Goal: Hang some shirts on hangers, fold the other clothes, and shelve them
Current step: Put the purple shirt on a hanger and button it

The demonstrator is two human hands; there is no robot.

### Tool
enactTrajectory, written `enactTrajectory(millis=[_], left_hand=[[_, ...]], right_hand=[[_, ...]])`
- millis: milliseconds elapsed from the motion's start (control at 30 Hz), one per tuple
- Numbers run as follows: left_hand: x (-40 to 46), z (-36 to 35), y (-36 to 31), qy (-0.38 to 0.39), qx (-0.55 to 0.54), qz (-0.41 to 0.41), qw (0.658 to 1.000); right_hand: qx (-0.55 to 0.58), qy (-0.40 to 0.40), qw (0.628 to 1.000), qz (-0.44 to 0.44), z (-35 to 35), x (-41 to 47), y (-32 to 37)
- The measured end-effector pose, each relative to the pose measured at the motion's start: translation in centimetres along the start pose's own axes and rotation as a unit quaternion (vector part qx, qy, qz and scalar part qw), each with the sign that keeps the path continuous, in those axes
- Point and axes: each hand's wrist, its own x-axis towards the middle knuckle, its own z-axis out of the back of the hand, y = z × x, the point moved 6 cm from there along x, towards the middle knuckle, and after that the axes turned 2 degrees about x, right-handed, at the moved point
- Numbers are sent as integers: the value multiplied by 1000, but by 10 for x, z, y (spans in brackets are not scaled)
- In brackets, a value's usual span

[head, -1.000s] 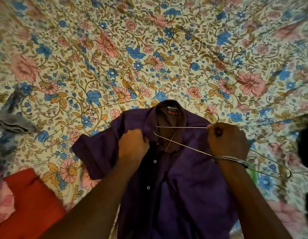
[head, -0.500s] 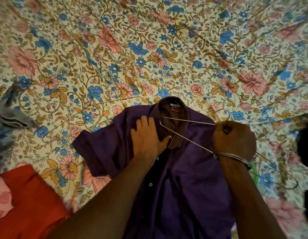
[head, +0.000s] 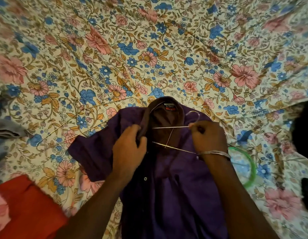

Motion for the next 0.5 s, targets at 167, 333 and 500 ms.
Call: enactTrajectory(millis=[167,333,500], left_hand=[[-15,-2,-18,-5,61,-108,992],[-7,-5,11,56,80,-30,995],[1,8,2,-9,75,-29,997]], right_hand=[[-88,84,984,131,-56,19,90],[-116,132,970,165,-115,32,117],[-60,-78,992,74,-84,-2,59]])
